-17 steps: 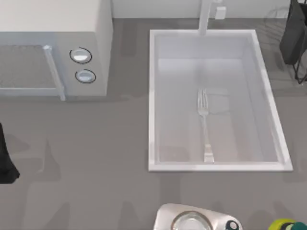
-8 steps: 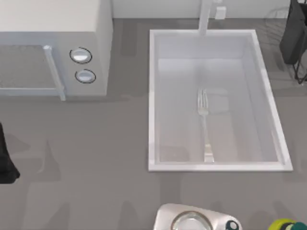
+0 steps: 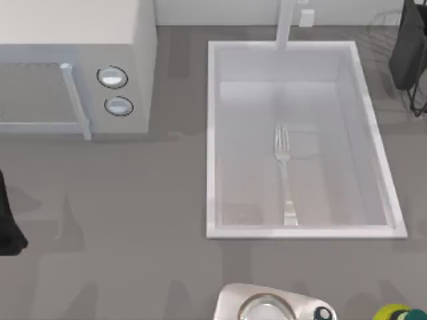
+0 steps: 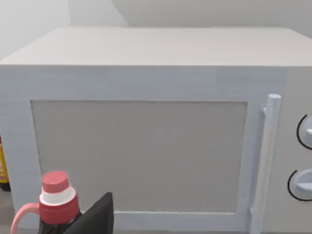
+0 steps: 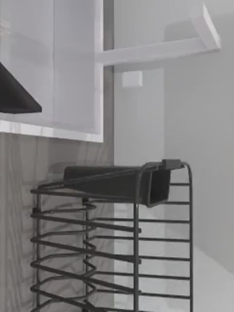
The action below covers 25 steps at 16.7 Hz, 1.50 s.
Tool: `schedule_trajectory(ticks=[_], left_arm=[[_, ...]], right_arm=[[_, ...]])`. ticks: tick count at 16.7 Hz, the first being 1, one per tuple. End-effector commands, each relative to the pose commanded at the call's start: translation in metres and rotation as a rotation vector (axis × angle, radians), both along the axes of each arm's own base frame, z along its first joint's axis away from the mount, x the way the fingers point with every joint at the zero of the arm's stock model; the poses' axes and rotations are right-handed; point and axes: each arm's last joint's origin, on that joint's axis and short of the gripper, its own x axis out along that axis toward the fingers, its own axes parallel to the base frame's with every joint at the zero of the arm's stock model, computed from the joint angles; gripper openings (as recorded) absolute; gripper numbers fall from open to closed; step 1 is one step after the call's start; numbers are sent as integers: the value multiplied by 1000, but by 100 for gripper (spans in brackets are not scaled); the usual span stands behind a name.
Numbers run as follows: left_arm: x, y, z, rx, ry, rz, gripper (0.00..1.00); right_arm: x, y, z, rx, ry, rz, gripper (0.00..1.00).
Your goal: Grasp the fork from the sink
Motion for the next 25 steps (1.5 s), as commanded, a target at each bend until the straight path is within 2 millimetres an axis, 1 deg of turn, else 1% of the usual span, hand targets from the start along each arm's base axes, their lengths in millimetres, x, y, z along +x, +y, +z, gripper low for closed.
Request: schedule_trajectory(ticks=[2, 5, 8, 9, 11, 13, 15, 17, 18, 20, 23, 25], left_arm=[[0, 0, 0, 0, 0, 0, 100], [0, 0, 0, 0, 0, 0, 100], [0, 0, 0, 0, 0, 0, 100], [0, 0, 0, 0, 0, 0, 100], [0, 0, 0, 0, 0, 0, 100], [0, 0, 0, 0, 0, 0, 100], [0, 0, 0, 0, 0, 0, 100], [0, 0, 0, 0, 0, 0, 100], [0, 0, 0, 0, 0, 0, 100], [0, 0, 0, 0, 0, 0, 100], [0, 0, 0, 0, 0, 0, 100], [0, 0, 0, 0, 0, 0, 100]], right_arm=[[1, 1, 11, 16, 44, 10, 100], [8, 5, 39, 54, 160, 34, 100], [28, 11, 76, 96, 323, 59, 100], [39, 15, 88, 109, 387, 67, 100], [66, 24, 112, 132, 523, 79, 100], [101, 36, 131, 149, 666, 85, 100], [141, 53, 143, 157, 808, 86, 100], [183, 74, 145, 155, 946, 81, 100], [204, 86, 142, 151, 1012, 76, 100], [243, 110, 129, 135, 1136, 64, 100], [290, 147, 94, 99, 1301, 40, 100], [312, 168, 65, 70, 1392, 24, 100]])
